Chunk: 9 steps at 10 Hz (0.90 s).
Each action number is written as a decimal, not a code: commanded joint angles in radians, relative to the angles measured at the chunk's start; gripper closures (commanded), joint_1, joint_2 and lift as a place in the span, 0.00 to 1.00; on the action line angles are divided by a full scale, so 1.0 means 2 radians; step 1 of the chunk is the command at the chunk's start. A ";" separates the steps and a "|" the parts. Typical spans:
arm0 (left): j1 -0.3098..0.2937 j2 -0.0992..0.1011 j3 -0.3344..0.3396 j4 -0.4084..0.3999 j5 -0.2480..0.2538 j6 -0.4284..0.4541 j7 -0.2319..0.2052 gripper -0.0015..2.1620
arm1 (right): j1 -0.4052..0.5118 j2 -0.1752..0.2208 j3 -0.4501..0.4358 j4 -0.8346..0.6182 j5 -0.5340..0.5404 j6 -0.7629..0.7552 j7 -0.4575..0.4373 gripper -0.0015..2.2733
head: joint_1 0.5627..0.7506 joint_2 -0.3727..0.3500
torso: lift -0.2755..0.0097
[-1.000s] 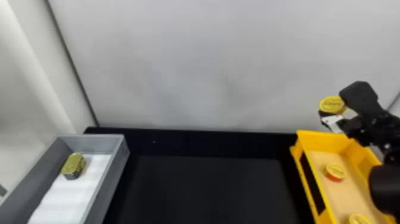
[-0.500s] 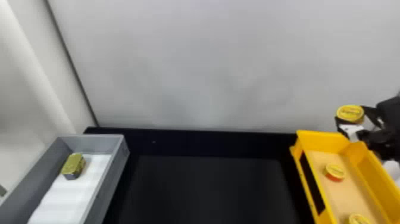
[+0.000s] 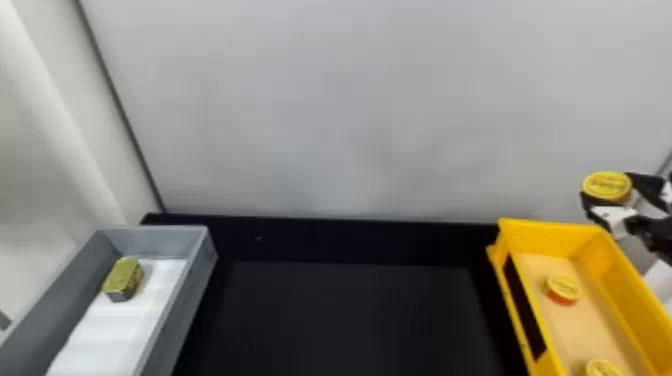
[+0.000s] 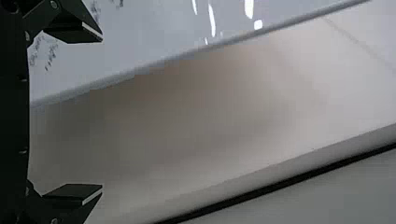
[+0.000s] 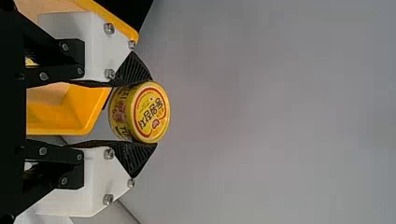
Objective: Pick up the round yellow can and place it in the yellow rectangular box
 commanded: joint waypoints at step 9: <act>0.001 -0.001 0.118 0.023 0.038 -0.008 0.032 0.06 | 0.022 -0.001 -0.034 0.096 0.012 -0.077 0.026 0.32 | 0.35 0.53 | 0.77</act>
